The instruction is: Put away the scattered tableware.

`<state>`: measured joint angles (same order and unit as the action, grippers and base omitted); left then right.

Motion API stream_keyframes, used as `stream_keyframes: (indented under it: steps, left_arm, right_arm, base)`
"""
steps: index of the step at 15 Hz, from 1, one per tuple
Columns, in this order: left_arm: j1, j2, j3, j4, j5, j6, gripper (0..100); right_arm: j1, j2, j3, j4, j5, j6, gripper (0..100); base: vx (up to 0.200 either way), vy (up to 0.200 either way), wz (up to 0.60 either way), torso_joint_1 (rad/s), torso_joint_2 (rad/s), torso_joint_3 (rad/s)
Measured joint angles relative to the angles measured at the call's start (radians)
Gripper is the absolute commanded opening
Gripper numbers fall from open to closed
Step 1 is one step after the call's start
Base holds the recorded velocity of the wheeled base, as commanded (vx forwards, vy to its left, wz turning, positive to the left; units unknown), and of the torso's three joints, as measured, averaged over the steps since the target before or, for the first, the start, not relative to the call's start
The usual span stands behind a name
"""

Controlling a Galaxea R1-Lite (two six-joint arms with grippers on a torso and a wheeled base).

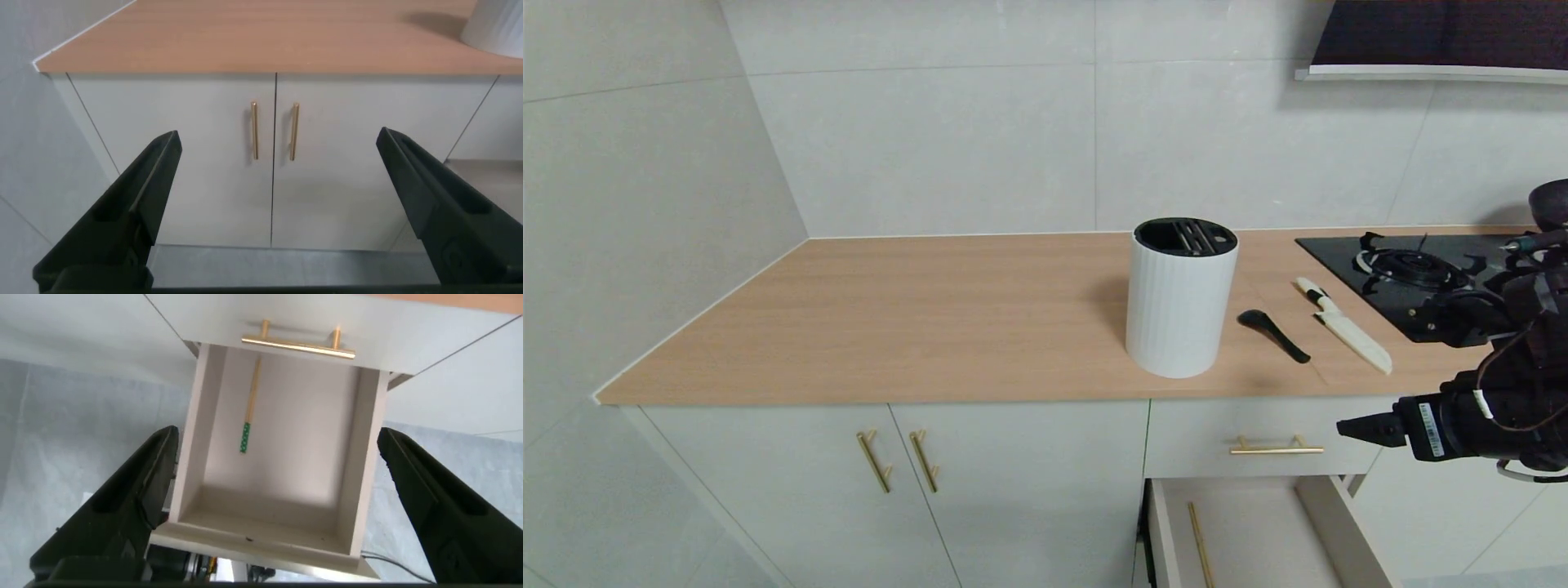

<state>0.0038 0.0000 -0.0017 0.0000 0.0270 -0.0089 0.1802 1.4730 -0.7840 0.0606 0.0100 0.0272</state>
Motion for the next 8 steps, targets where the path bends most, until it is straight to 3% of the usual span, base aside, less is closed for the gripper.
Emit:
stream_keyframes:
  steps: [4,8]
  left_arm:
    - [0.000,0.000,0.000,0.000,0.000,0.000,100]
    - [0.000,0.000,0.000,0.000,0.000,0.000,100]
  right_arm:
    - [-0.070,0.010,-0.049,0.000,0.046,-0.050,100]
    - [-0.139,0.100,-0.225,0.002,0.118,-0.066,100]
  base:
    - [0.000,0.000,0.00,0.008,-0.01,-0.005]
    - [0.000,0.000,0.00,0.000,0.00,0.000]
